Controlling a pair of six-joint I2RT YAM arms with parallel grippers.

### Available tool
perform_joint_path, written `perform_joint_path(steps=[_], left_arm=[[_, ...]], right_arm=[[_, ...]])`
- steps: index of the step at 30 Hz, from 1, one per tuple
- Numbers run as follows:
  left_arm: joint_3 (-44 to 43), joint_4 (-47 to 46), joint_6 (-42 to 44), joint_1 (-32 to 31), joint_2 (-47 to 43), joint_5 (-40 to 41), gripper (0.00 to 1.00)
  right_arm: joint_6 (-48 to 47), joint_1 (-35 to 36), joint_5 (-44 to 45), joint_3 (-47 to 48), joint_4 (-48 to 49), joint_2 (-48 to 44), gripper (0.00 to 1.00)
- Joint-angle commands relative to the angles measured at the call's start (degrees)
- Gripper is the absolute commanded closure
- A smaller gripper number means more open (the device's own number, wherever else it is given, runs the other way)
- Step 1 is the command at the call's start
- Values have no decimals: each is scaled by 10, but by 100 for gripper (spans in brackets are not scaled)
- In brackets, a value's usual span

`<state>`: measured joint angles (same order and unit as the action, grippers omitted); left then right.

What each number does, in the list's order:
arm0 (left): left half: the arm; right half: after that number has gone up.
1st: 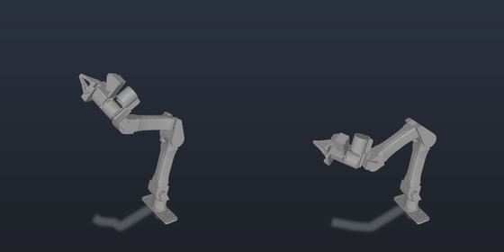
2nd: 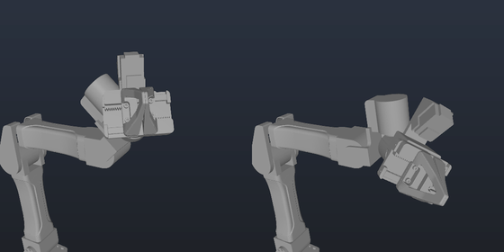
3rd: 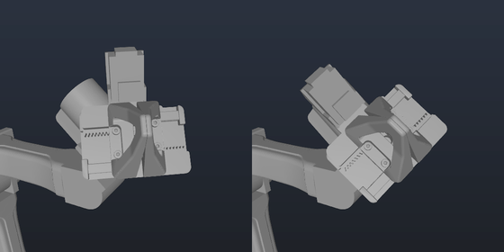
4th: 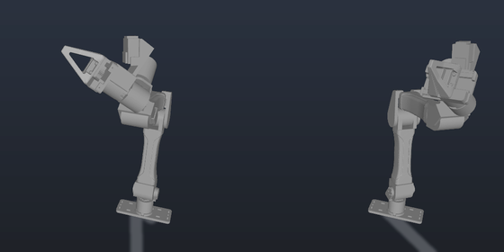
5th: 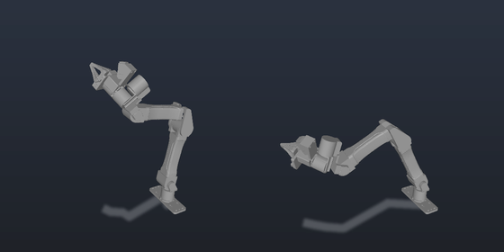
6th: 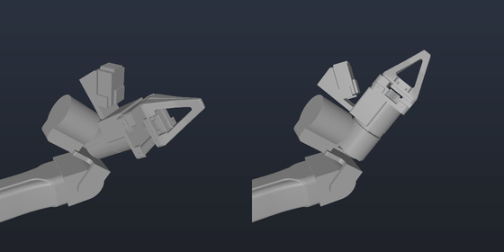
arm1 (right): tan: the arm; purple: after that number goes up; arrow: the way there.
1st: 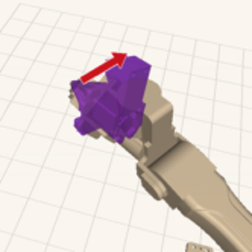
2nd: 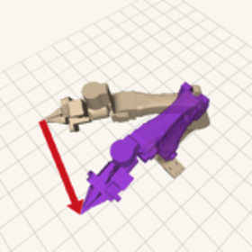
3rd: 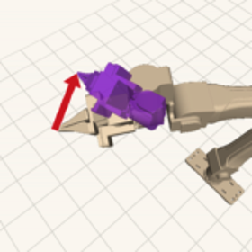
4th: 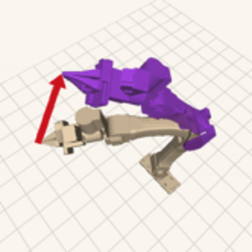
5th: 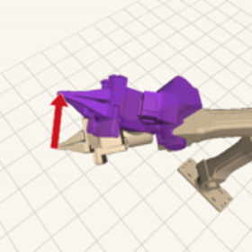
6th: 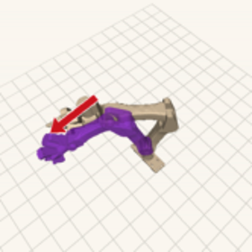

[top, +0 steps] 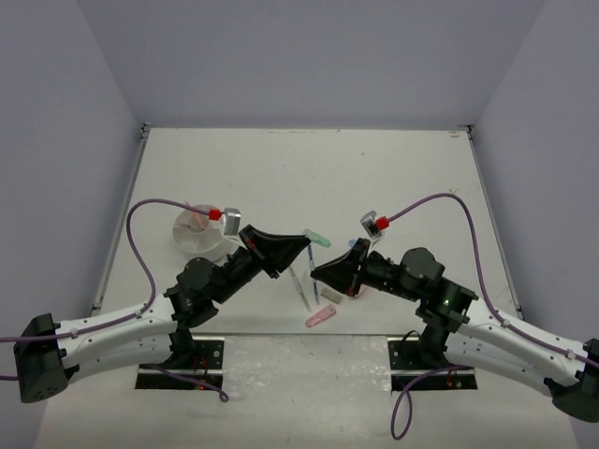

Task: Sort the stationery into containers
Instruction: Close the pen cap on the pen.

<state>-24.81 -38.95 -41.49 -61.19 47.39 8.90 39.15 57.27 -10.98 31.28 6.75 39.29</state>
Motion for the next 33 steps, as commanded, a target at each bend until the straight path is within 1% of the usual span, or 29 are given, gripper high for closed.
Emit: perform_joint_path(steps=[1,6,11,12,15,16,17,18,23,24,26,29,31,32,33], left_arm=[[5,-20,-33,-2,17,-10,100],[-5,0,-42,-2,29,-13,100],[-18,33,-30,-2,33,-15,100],[-22,40,-29,-2,35,-16,98],[-30,51,-28,-2,40,-21,86],[-34,57,-29,-2,43,-22,78],[-39,63,-29,-2,45,-21,74],[-44,70,-28,-2,47,-20,73],[-55,73,-25,-2,49,-26,74],[-55,72,-25,-2,49,-27,76],[-57,70,-25,-2,49,-30,87],[-58,66,-22,-2,48,-40,99],[-59,56,-14,-2,46,-59,100],[-58,48,-8,-2,45,-65,100],[-55,37,4,-2,41,-84,100]], right_arm=[[-21,2,25,39,31,-3,100],[-37,2,52,51,35,1,100],[-59,2,87,70,16,-8,100],[-64,2,88,73,14,-9,100],[-71,2,83,78,13,-4,100],[-71,2,77,76,15,0,100],[-71,2,73,74,17,4,100],[-71,2,71,73,19,5,100],[-66,2,64,68,25,8,100],[-66,2,64,68,25,8,100],[-66,2,59,71,26,10,100],[-67,2,48,71,26,16,100],[-69,2,38,70,27,23,100],[-70,2,34,71,28,27,97],[-70,2,19,72,29,35,91]])
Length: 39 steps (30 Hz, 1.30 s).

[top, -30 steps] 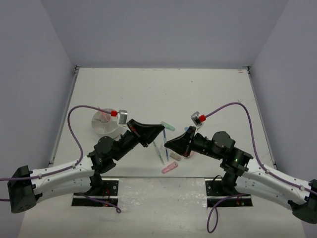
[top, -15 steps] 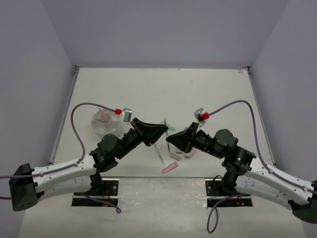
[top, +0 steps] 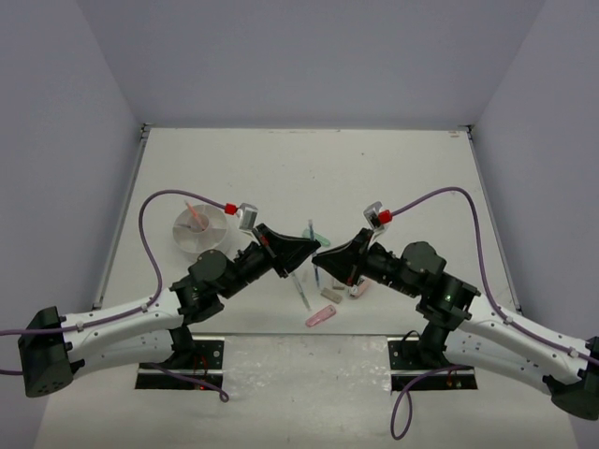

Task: Sort the stationery into containers
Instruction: Close the pen cap on the pen.

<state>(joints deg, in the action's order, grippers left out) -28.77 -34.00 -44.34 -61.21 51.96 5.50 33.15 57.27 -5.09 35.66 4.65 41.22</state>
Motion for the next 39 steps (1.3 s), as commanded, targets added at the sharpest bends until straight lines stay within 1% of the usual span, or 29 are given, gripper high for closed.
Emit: perform_joint_path(steps=[1,2,7,8,11,13,15,16,17,18,19,20,21,22,23,24,26,27,28,29,31,32,36,39], left_arm=[[-14,-26,35,-1,-6,-54,100],[-11,-34,39,-1,-9,-75,100],[-2,-56,47,-1,-22,-94,100],[0,-57,48,-1,-24,-92,100],[7,-61,47,-1,-34,-84,100],[15,-67,47,-1,-39,-76,100],[17,-70,46,-1,-44,-71,100],[17,-70,47,-1,-45,-71,100],[17,-70,46,-1,-45,-70,100],[16,-70,47,-1,-45,-70,100],[16,-70,47,-1,-45,-69,100],[16,-69,47,-1,-45,-68,100],[16,-69,46,-1,-46,-67,100],[15,-63,45,-1,-46,-63,100],[14,-58,46,-1,-46,-60,94],[8,-45,49,-1,-46,-54,85],[-11,-25,57,-1,-44,-37,63],[-22,7,67,-2,-41,-24,43],[-44,47,72,-2,-38,-14,32],[-50,57,77,-1,-37,-5,28],[-86,110,91,-1,-33,19,26],[-94,123,96,-1,-33,32,26],[-127,165,105,-1,-28,60,31],[-134,171,108,-1,-19,56,35]], right_arm=[[-10,1,-48,29,52,25,86],[-9,2,-60,31,55,29,85],[-3,1,-66,32,64,43,84],[-3,2,-67,34,64,43,82],[-1,2,-74,36,66,44,68],[0,2,-77,37,67,48,66],[2,2,-79,38,68,51,61],[3,2,-80,38,69,54,62],[3,2,-83,39,69,56,67],[3,1,-83,39,69,57,75],[3,2,-82,41,68,60,86],[3,2,-82,41,69,59,95],[3,2,-82,41,69,60,96],[2,2,-83,42,71,59,100],[0,1,-86,43,71,59,100],[-2,2,-87,44,70,59,100],[-8,2,-87,45,66,60,100],[-14,2,-85,45,60,60,100],[-16,2,-83,45,56,59,100],[-18,2,-83,45,53,60,100],[-23,2,-79,43,46,58,100],[-24,2,-79,42,44,57,100],[-28,1,-81,42,36,57,100],[-34,1,-84,46,26,61,100]])
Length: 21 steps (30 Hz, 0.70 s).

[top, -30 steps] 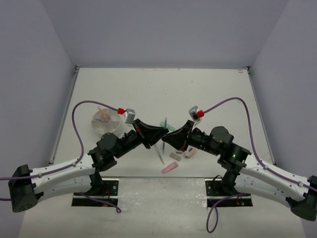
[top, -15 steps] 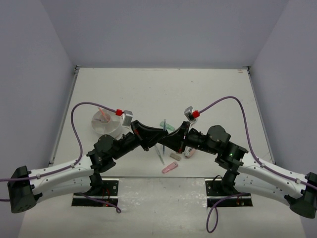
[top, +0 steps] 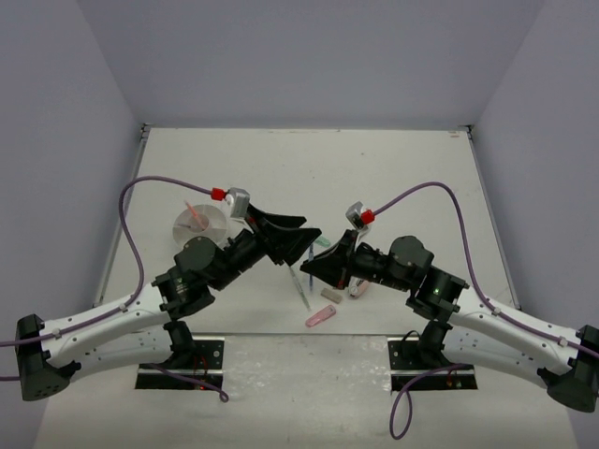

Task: Sort the stationery into containers
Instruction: Close the pen cap on the pen.

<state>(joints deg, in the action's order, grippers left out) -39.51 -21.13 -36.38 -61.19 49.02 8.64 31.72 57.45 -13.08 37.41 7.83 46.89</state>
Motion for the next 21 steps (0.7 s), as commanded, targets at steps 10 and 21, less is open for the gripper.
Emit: perform_joint_path(steps=[10,21], left_arm=[[-23,26,24,-1,33,-21,65],[6,-2,12,-2,33,-65,100]], right_arm=[[-28,0,7,35,-26,0,100],[-51,0,45,80,-65,12,100]])
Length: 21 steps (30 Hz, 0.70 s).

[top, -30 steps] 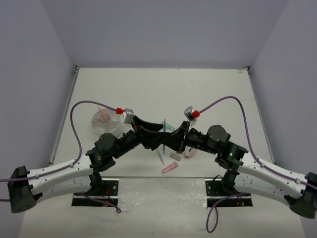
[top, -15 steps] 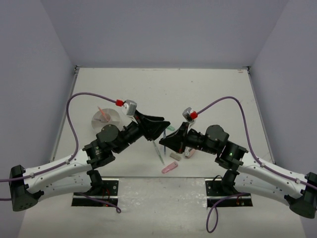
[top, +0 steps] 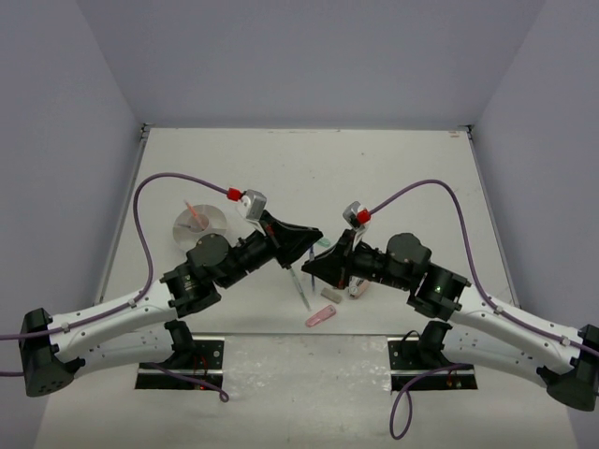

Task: Sort the stationery into containers
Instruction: Close the pen cap on the pen.

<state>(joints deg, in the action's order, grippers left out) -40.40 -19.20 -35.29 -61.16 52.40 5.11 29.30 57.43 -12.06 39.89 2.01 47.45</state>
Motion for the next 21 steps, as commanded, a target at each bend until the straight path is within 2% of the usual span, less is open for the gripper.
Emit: perform_joint_path(steps=[1,9,13,16,18,21], left_arm=[[20,-22,-2,-2,-1,-33,100],[59,-52,-24,-2,29,-90,100],[77,-72,-38,-3,43,-116,100],[83,-78,-48,-7,51,-128,100],[86,-77,-47,-18,56,-128,100],[90,-77,-47,-31,62,-128,100]], right_arm=[[-32,1,45,65,-13,9,100],[-83,-15,110,187,-73,37,100],[-87,-51,69,254,-89,64,100],[-71,-104,11,300,-90,93,100],[-77,-130,3,360,-108,121,100],[-93,-132,6,420,-132,148,100]])
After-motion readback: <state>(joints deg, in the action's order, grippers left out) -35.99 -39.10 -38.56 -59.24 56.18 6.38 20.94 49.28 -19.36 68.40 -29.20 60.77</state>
